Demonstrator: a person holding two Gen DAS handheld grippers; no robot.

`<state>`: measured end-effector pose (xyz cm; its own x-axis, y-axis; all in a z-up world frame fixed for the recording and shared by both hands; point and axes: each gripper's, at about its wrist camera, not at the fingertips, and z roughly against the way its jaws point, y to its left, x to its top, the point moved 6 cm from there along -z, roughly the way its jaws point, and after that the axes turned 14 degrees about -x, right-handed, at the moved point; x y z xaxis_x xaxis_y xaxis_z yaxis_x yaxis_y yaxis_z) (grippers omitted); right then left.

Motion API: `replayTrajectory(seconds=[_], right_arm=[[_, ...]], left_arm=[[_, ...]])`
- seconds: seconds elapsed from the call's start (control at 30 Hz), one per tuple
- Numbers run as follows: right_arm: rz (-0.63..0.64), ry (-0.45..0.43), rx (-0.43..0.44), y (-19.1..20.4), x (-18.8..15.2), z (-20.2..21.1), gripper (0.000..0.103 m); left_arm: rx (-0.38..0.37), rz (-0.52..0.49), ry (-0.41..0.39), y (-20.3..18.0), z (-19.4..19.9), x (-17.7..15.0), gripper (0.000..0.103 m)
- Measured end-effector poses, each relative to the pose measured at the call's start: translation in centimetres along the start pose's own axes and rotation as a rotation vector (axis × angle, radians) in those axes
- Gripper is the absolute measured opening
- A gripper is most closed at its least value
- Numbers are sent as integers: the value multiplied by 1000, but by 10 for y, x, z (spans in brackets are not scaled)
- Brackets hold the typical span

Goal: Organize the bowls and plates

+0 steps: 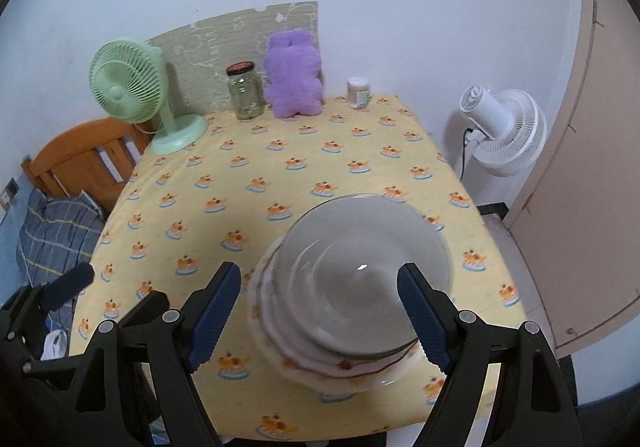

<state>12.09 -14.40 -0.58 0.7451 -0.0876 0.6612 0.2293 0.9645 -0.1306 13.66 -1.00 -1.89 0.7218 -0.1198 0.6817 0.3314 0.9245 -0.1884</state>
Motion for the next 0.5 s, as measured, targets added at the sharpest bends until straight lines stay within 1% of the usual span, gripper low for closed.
replayTrajectory(seconds=[0.07,0.17,0.23,0.3,0.43,0.5], right_arm=[[7,-13,10,8,-7,3,83],[8,-27,18,16,-16,5,83],[3,-36,26,19,-23,6,84],[4,-46,23,21,-30,8,88],[11,-62,33,19,-46,16,89],[9,-79,32,17,-55,23,89]], left_arm=[[22,6,-16,12,6,-8,90],[44,42,-49,28,12,-21,92],[43,51,-80,32,18,-30,93],[60,70,-108,35,24,-38,96],[58,106,-152,37,41,-52,99],[73,105,-159,36,45,-57,100]])
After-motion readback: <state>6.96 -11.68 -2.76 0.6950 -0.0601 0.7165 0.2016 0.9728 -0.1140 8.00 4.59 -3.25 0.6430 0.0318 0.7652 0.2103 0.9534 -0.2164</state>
